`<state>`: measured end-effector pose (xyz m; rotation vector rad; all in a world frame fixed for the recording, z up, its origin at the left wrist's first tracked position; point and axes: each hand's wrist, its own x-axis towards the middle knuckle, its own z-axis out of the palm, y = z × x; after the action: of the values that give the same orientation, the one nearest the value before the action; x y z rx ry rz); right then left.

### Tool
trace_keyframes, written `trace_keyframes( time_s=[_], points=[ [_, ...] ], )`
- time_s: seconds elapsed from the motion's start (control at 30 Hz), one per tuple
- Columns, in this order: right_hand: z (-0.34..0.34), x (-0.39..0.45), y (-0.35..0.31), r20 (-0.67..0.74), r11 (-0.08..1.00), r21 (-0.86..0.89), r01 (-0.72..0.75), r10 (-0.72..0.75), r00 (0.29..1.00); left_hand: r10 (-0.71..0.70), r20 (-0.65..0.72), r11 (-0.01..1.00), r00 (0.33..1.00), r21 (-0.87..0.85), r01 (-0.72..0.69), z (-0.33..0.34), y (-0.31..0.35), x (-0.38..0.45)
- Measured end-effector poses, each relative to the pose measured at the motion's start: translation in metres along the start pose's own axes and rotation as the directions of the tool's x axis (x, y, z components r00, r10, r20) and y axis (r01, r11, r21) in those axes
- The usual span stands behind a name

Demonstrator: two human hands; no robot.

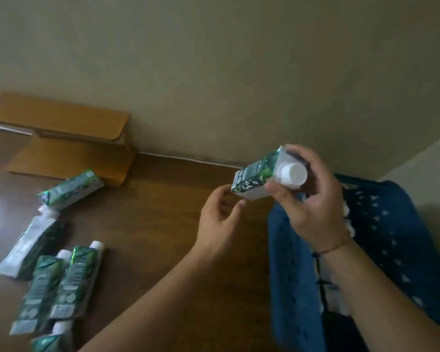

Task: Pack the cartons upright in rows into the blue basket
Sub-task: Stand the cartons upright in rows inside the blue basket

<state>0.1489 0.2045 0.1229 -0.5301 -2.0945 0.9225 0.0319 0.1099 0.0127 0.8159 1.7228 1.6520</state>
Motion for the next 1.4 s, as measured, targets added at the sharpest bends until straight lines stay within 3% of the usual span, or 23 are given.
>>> trace_keyframes(
  time_s=[0.1, 0.2, 0.33, 0.43, 0.53, 0.67, 0.77, 0.93, 1.13, 1.23, 1.4],
  points=[
    [-0.071, -0.025, -0.002, -0.186, 1.000, 0.024, -0.004, 0.009, 0.983, 0.064, 0.144, 0.998, 0.988, -0.028, -0.061, 0.054, 0.032, -0.001],
    [-0.132, -0.057, 0.006, -0.244, 0.999, -0.034, 0.007, -0.015, 0.970, 0.069, 0.188, 0.995, 0.980, 0.059, -0.082, 0.097, 0.044, -0.005],
    [-0.193, -0.096, 0.023, -0.041, 0.990, -0.130, -0.045, 0.040, 0.998, -0.010, 0.127, 0.975, 0.992, 0.220, -0.018, 0.129, 0.044, -0.003],
    [-0.209, -0.115, 0.037, 0.189, 0.970, -0.230, -0.074, 0.119, 0.975, -0.081, 0.055, 0.957, 0.995, 0.283, 0.062, 0.138, 0.042, 0.003],
    [-0.207, -0.121, 0.052, 0.411, 0.902, -0.425, -0.077, 0.267, 0.872, -0.101, 0.022, 0.937, 0.995, 0.338, 0.087, 0.139, 0.040, 0.007],
    [-0.206, -0.106, 0.060, 0.510, 0.876, -0.478, -0.062, 0.335, 0.793, -0.102, 0.022, 0.925, 0.995, 0.370, 0.087, 0.138, 0.040, 0.006],
    [-0.205, -0.099, 0.056, 0.612, 0.837, -0.548, 0.019, 0.385, 0.691, -0.126, 0.022, 0.927, 0.992, 0.358, 0.110, 0.136, 0.044, 0.004],
    [-0.190, -0.111, 0.061, 0.586, 0.788, -0.615, -0.035, 0.486, 0.648, -0.141, 0.016, 0.931, 0.990, 0.343, 0.127, 0.138, 0.049, -0.001],
    [-0.134, -0.154, 0.092, 0.451, 0.585, -0.811, 0.019, 0.605, 0.656, -0.134, -0.008, 0.941, 0.991, 0.312, 0.130, 0.139, 0.049, -0.002],
    [-0.137, -0.153, 0.089, 0.470, 0.609, -0.793, 0.027, 0.582, 0.663, -0.130, -0.004, 0.943, 0.991, 0.307, 0.125, 0.139, 0.049, -0.001],
    [-0.136, -0.145, 0.072, 0.478, 0.494, -0.860, 0.129, 0.688, 0.546, -0.102, 0.059, 0.961, 0.993, 0.264, 0.083, 0.126, 0.045, -0.007]
  ],
)
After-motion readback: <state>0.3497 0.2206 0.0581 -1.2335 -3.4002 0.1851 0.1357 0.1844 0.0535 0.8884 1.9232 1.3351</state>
